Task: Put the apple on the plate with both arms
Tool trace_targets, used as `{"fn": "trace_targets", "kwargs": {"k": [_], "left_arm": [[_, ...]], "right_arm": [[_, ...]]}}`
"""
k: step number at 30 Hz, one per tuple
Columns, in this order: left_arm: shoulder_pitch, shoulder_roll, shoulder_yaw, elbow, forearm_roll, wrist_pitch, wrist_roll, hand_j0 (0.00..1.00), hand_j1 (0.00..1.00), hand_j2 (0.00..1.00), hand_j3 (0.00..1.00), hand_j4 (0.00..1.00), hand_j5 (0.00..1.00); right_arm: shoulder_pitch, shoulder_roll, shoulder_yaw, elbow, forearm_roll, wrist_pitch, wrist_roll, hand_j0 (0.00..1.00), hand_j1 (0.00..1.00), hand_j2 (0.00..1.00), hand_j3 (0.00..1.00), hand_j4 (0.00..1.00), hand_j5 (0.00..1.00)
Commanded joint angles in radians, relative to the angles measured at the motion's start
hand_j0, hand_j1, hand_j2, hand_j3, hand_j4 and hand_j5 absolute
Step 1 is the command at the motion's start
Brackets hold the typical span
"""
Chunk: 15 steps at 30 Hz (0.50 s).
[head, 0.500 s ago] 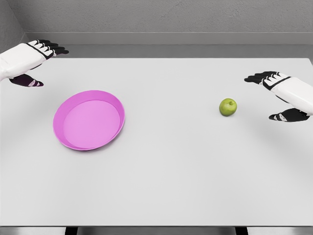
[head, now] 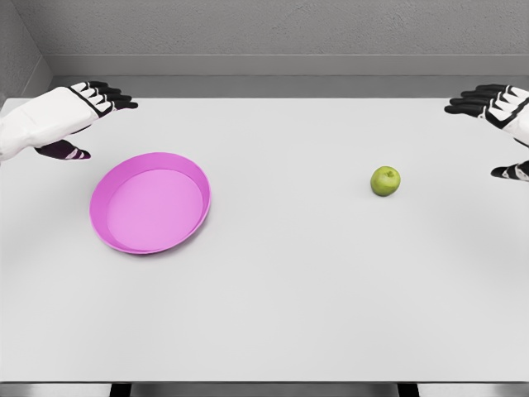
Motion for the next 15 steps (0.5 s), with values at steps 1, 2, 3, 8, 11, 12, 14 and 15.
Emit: {"fn": "trace_targets", "kwargs": {"k": [1, 2, 3, 8, 11, 12, 14, 15], "left_arm": [[0.0, 0.001, 0.001, -0.001, 0.006, 0.001, 0.001, 1.0, 1.0, 1.0, 1.0, 1.0, 1.0], [0.0, 0.001, 0.0, -0.001, 0.006, 0.001, 0.0, 1.0, 1.0, 1.0, 1.0, 1.0, 1.0], [0.0, 0.001, 0.001, -0.001, 0.006, 0.001, 0.0, 1.0, 1.0, 1.0, 1.0, 1.0, 1.0], [0.0, 0.001, 0.001, -0.003, 0.006, 0.001, 0.0, 1.0, 1.0, 1.0, 1.0, 1.0, 1.0], [0.002, 0.001, 0.001, -0.003, 0.006, 0.001, 0.0, 1.0, 1.0, 1.0, 1.0, 1.0, 1.0], [0.003, 0.001, 0.001, -0.003, 0.006, 0.001, 0.0, 1.0, 1.0, 1.0, 1.0, 1.0, 1.0], [0.003, 0.001, 0.001, -0.01, 0.004, 0.001, 0.0, 1.0, 1.0, 1.0, 1.0, 1.0, 1.0], [0.003, 0.001, 0.001, -0.015, 0.004, 0.001, 0.0, 1.0, 1.0, 1.0, 1.0, 1.0, 1.0]], "right_arm": [[0.0, 0.001, -0.002, 0.0, -0.007, 0.0, 0.0, 1.0, 1.0, 1.0, 1.0, 1.0, 1.0], [0.0, 0.002, -0.002, 0.0, -0.007, 0.0, 0.002, 1.0, 1.0, 1.0, 1.0, 1.0, 1.0], [0.0, 0.005, -0.002, 0.0, -0.007, 0.0, 0.002, 1.0, 1.0, 1.0, 1.0, 1.0, 1.0], [-0.002, 0.005, -0.007, 0.002, -0.007, 0.0, 0.002, 1.0, 1.0, 1.0, 1.0, 1.0, 1.0], [0.002, 0.005, -0.021, 0.0, -0.007, 0.0, 0.0, 1.0, 1.0, 1.0, 1.0, 1.0, 1.0], [0.002, 0.005, -0.021, 0.002, -0.007, 0.0, 0.0, 1.0, 1.0, 1.0, 1.0, 1.0, 1.0], [0.002, 0.005, -0.021, 0.0, -0.007, 0.0, 0.002, 1.0, 1.0, 1.0, 1.0, 1.0, 1.0], [0.002, 0.005, -0.019, 0.0, -0.007, 0.0, 0.002, 1.0, 1.0, 1.0, 1.0, 1.0, 1.0]]}}
